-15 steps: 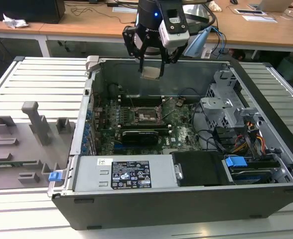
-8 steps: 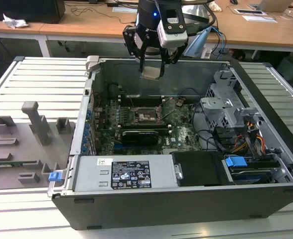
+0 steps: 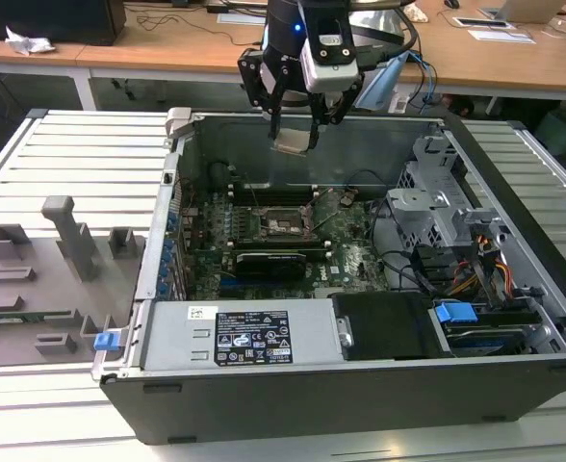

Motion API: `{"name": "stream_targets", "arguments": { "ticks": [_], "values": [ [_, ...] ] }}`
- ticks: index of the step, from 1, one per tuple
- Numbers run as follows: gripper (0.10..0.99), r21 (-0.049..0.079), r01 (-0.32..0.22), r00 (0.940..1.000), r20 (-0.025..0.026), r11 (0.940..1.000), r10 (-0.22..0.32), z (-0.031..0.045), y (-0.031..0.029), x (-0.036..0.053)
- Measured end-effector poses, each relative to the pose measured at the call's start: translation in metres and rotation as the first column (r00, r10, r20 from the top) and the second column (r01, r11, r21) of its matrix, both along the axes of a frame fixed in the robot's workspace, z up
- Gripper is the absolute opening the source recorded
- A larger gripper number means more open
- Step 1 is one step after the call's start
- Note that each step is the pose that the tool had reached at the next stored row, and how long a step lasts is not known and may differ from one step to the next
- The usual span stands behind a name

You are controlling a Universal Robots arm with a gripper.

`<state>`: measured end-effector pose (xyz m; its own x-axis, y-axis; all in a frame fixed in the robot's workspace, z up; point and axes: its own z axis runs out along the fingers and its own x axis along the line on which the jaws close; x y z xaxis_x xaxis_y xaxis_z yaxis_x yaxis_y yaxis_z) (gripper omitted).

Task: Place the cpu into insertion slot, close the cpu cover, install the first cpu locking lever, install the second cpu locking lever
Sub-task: 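Place the cpu into insertion slot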

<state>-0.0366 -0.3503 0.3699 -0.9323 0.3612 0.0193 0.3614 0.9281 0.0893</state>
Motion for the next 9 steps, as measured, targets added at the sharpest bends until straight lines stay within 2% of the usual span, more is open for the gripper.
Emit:
{"name": "stream_targets", "arguments": {
  "ticks": [9],
  "values": [
    [0.525,0.0,0.07,0.9975,0.0,0.9975,-0.07,-0.0001,0.0,0.0]
  ]
}}
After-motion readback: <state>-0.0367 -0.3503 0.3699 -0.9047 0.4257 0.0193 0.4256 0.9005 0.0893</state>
